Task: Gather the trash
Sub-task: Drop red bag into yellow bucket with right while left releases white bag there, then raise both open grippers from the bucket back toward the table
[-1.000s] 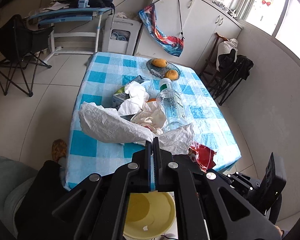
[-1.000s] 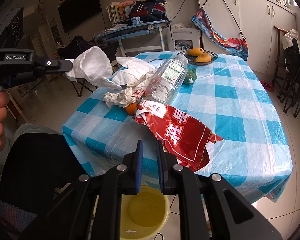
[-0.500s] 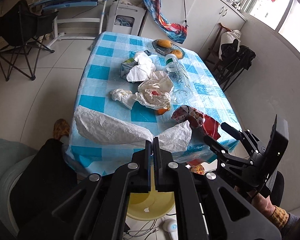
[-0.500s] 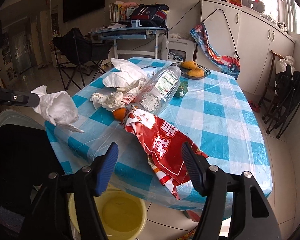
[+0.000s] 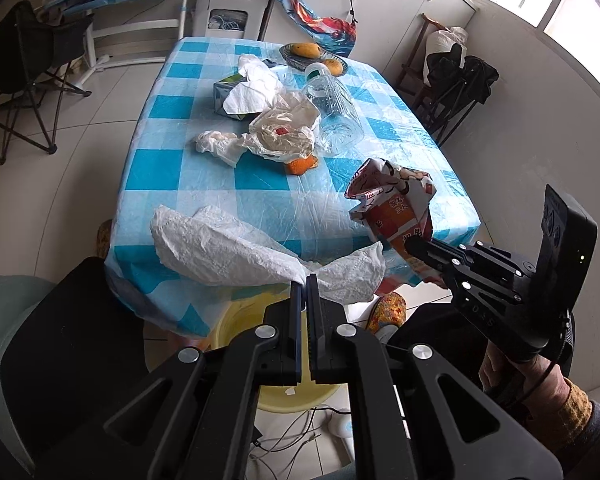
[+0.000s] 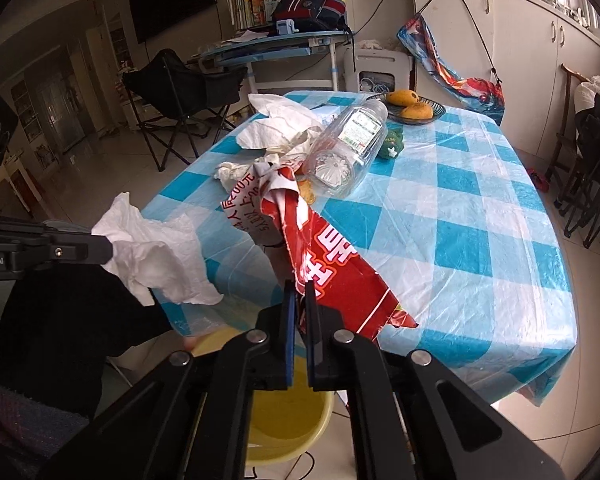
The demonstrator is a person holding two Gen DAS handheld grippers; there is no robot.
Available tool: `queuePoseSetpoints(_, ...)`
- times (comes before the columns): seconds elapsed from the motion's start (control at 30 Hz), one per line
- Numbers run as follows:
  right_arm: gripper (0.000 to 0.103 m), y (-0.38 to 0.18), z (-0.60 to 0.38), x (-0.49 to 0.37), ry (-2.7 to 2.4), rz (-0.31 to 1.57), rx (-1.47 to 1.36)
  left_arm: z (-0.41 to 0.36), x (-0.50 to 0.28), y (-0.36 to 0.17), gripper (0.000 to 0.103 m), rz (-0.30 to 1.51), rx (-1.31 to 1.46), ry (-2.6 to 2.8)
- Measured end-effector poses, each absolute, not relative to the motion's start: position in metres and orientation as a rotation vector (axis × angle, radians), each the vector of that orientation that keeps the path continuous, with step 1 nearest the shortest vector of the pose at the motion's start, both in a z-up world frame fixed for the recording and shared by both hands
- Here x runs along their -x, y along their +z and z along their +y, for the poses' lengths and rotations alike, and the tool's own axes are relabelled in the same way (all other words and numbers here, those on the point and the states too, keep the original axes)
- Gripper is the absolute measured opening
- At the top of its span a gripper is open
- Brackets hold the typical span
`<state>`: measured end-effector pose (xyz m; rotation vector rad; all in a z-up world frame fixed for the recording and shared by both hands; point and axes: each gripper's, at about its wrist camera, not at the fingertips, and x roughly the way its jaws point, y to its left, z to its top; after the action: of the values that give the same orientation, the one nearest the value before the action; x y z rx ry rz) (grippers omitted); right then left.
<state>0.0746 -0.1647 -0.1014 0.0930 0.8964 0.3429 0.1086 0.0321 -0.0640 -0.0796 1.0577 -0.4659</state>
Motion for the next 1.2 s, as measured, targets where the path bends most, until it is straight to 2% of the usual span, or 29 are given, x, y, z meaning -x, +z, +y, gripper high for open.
queuePoseSetpoints(0.2,0.005,-0.147,-0.139,-0.057,0.438,1.119,-0.143,0.045,-0.1,-0.071,0.003,1.079,0.086,-0.45)
queuePoseSetpoints(0.3,0.01,-0.163,-0.129,-0.06,0.435,1.165,-0.124,0.044,-0.094,-0.078,0.003,1.103,0.1,-0.453)
queuePoseSetpoints(0.37,0.035,-0.163,-0.129,-0.06,0.413,1.165,-0.124,0.041,-0.09,-0.086,0.003,1.12,0.104,-0.455)
queuePoseSetpoints(0.4,0.052,-0.161,-0.13,-0.059,0.395,1.151,-0.121,0.038,-0.087,-0.091,0.003,1.127,0.102,-0.454)
queuePoseSetpoints(0.43,0.055,-0.158,-0.132,-0.057,0.379,1.138,-0.117,0.037,-0.083,-0.095,0.003,1.133,0.101,-0.452)
queuePoseSetpoints(0.6,0.057,-0.145,-0.151,-0.05,0.231,1.073,-0.126,0.03,-0.069,-0.121,0.003,1.181,0.128,-0.477)
queuePoseSetpoints(0.73,0.064,-0.136,-0.165,-0.044,0.165,0.997,-0.161,0.015,-0.067,-0.142,0.004,1.221,0.088,-0.504)
queuePoseSetpoints(0.8,0.067,-0.132,-0.164,-0.042,0.158,0.969,-0.152,0.011,-0.065,-0.15,0.012,1.238,0.073,-0.51)
queuePoseSetpoints(0.87,0.068,-0.13,-0.158,-0.04,0.16,0.951,-0.122,0.011,-0.062,-0.151,0.032,1.234,0.069,-0.5)
queuePoseSetpoints(0.97,0.071,-0.131,-0.148,-0.039,0.167,0.938,-0.059,0.015,-0.057,-0.139,0.052,1.179,0.056,-0.475)
queuePoseSetpoints(1.07,0.073,-0.134,-0.145,-0.043,0.175,0.937,-0.018,0.026,-0.057,-0.124,0.063,1.119,0.054,-0.436)
queuePoseSetpoints(1.2,0.076,-0.134,-0.138,-0.042,0.17,0.93,0.022,0.046,-0.059,-0.112,0.071,1.072,0.079,-0.368)
